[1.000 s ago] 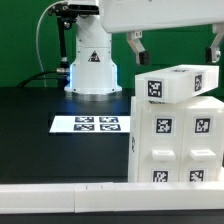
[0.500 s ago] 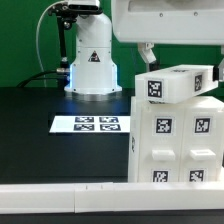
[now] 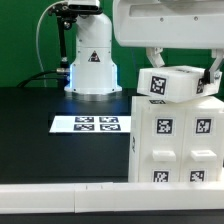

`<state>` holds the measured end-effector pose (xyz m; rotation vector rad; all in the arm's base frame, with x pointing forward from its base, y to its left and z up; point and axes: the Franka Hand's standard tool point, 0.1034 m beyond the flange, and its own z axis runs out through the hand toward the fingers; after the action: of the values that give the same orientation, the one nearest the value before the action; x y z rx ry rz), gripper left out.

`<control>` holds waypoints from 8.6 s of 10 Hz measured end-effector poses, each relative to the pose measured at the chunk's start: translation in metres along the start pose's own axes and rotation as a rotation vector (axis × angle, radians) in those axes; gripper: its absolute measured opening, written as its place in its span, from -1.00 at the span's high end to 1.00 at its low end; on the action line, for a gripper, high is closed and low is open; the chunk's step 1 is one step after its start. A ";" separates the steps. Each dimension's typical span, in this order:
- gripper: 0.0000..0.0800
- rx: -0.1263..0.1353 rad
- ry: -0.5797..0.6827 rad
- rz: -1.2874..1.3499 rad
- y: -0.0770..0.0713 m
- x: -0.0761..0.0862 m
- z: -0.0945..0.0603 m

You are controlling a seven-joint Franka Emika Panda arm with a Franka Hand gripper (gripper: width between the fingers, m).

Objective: Assemble cabinet

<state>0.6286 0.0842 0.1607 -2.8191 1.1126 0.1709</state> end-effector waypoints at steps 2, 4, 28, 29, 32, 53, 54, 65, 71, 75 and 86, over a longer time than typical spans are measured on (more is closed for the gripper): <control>-0.39 0.001 -0.001 0.071 0.000 0.000 0.000; -0.39 0.012 0.008 0.380 -0.001 0.004 -0.001; -0.99 0.102 0.049 0.044 -0.017 0.004 -0.031; -0.99 0.085 0.054 -0.164 -0.021 -0.001 -0.033; -0.99 0.074 0.062 -0.411 -0.020 -0.001 -0.033; -0.43 -0.060 0.061 -1.674 0.003 0.003 0.003; -0.39 -0.057 0.062 -1.595 0.003 0.003 0.003; -0.39 0.022 0.145 -0.424 0.006 0.011 0.004; -0.39 0.110 0.142 0.198 0.010 0.017 0.003; -0.85 0.085 0.136 0.022 0.009 0.011 -0.002; -0.99 -0.136 0.160 -1.432 -0.013 -0.013 -0.025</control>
Offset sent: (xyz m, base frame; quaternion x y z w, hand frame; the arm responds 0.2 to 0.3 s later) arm -0.0058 -0.0228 -0.0078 -0.0293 0.0337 0.3795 0.9241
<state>0.6298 0.0984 0.1879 -2.9747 -1.0509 -0.1189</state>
